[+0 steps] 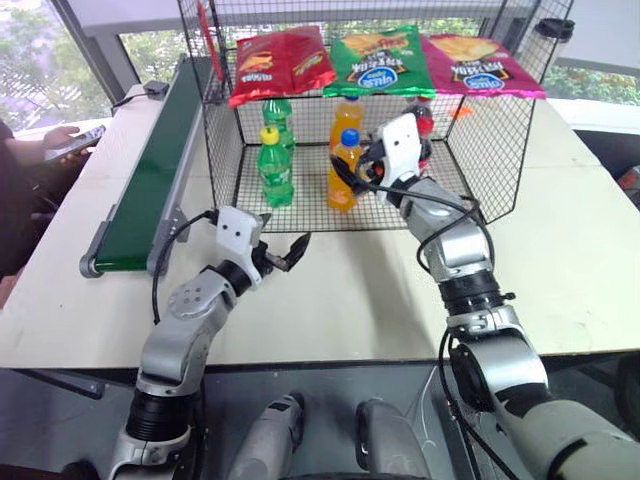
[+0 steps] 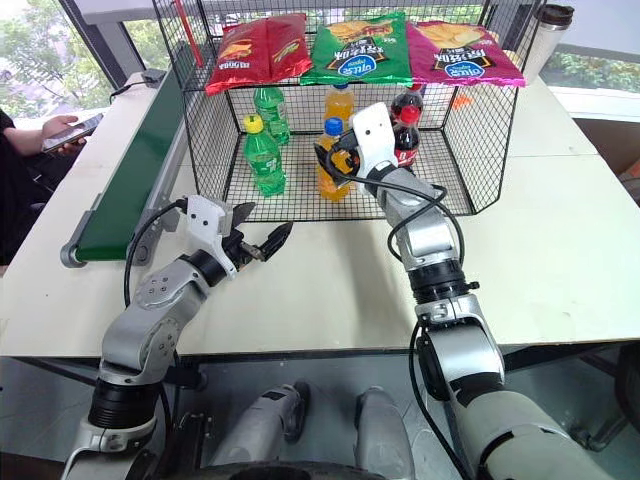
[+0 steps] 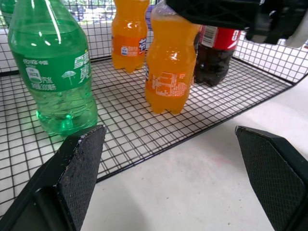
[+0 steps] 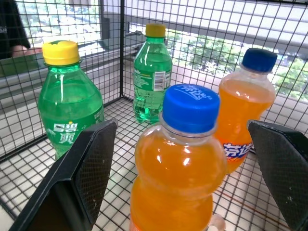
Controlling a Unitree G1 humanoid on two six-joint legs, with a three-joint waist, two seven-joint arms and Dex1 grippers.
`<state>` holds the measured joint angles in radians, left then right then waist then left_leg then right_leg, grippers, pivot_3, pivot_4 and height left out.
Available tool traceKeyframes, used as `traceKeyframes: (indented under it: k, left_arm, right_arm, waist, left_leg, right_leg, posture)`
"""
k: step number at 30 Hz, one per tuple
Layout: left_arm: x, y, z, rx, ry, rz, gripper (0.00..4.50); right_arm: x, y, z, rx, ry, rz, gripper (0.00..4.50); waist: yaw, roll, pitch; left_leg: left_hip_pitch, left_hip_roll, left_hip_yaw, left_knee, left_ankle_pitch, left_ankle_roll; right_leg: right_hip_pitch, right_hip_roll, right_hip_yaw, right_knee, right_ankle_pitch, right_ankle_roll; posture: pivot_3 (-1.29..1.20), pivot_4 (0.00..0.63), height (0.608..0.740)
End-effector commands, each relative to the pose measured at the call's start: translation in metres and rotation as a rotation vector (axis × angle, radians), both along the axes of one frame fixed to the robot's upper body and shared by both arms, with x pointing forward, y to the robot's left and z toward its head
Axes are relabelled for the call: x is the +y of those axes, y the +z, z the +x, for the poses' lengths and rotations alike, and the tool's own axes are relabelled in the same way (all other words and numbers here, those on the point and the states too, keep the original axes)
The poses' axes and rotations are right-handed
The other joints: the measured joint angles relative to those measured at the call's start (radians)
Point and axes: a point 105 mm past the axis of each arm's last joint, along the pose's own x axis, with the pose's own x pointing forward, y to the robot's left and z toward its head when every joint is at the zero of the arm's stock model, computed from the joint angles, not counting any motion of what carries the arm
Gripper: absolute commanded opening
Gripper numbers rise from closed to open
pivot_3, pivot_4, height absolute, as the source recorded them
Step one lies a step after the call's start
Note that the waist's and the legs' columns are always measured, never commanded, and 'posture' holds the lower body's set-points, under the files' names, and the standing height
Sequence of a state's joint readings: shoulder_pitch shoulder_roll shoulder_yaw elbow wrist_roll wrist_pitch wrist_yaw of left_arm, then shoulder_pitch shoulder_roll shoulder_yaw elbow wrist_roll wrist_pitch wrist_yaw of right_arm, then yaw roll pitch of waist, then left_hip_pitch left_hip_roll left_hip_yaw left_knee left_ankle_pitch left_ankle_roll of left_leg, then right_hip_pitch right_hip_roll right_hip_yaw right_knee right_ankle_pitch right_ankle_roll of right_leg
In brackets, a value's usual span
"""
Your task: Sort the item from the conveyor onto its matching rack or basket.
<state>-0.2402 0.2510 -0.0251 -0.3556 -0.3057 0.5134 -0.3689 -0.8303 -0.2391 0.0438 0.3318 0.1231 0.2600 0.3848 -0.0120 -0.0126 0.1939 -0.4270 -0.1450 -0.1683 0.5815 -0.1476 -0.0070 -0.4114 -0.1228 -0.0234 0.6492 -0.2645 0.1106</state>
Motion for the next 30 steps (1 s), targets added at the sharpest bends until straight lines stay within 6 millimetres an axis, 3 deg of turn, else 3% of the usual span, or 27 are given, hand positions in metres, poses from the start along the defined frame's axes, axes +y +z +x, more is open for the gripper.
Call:
traceKeyframes:
  k: [1, 7, 12, 22, 30]
  left_arm:
    - [-0.003, 0.009, -0.004, -0.051, -0.015, -0.011, 4.50]
    - [0.002, 0.003, -0.009, -0.036, -0.029, 0.011, 4.50]
    - [0.005, -0.003, -0.012, -0.019, -0.055, 0.053, 4.50]
    - [0.018, -0.011, -0.022, 0.012, -0.125, 0.116, 4.50]
    - [0.016, -0.021, -0.026, 0.047, -0.143, 0.118, 4.50]
  right_arm:
    - [-0.009, 0.008, -0.013, -0.026, 0.024, -0.007, 4.40]
    - [0.001, -0.010, -0.061, 0.082, 0.263, -0.021, 4.40]
    - [-0.002, -0.029, -0.083, 0.179, 0.311, -0.023, 4.40]
    - [-0.027, -0.073, -0.098, 0.330, 0.278, -0.093, 4.40]
    - [-0.035, -0.083, -0.099, 0.371, 0.265, -0.075, 4.40]
  waist:
    - [-0.001, 0.000, 0.000]
    - [-0.004, 0.000, 0.000]
    - [0.000, 0.000, 0.000]
    - [0.002, 0.000, 0.000]
    - [0.002, 0.000, 0.000]
  left_leg:
    - [0.000, 0.000, 0.000, 0.000, 0.000, 0.000]
    - [0.000, 0.000, 0.000, -0.001, 0.000, 0.000]
    - [0.000, 0.003, 0.001, -0.001, -0.001, -0.001]
    - [0.000, 0.003, 0.002, -0.001, -0.002, -0.002]
    - [0.000, 0.003, 0.002, -0.001, -0.002, -0.002]
  right_leg:
    - [0.000, 0.000, 0.000, 0.000, 0.000, 0.000]
    - [-0.001, 0.000, 0.001, 0.000, 0.000, 0.000]
    - [-0.001, 0.001, 0.001, 0.000, 0.001, -0.002]
    - [0.000, 0.001, 0.002, -0.002, 0.000, -0.002]
    - [0.000, 0.001, 0.003, -0.002, 0.000, -0.002]
  posture:
    - [0.00, 0.150, 0.739]
    - [0.00, 0.150, 0.739]
    - [0.00, 0.150, 0.739]
    - [0.00, 0.150, 0.739]
    - [0.00, 0.150, 0.739]
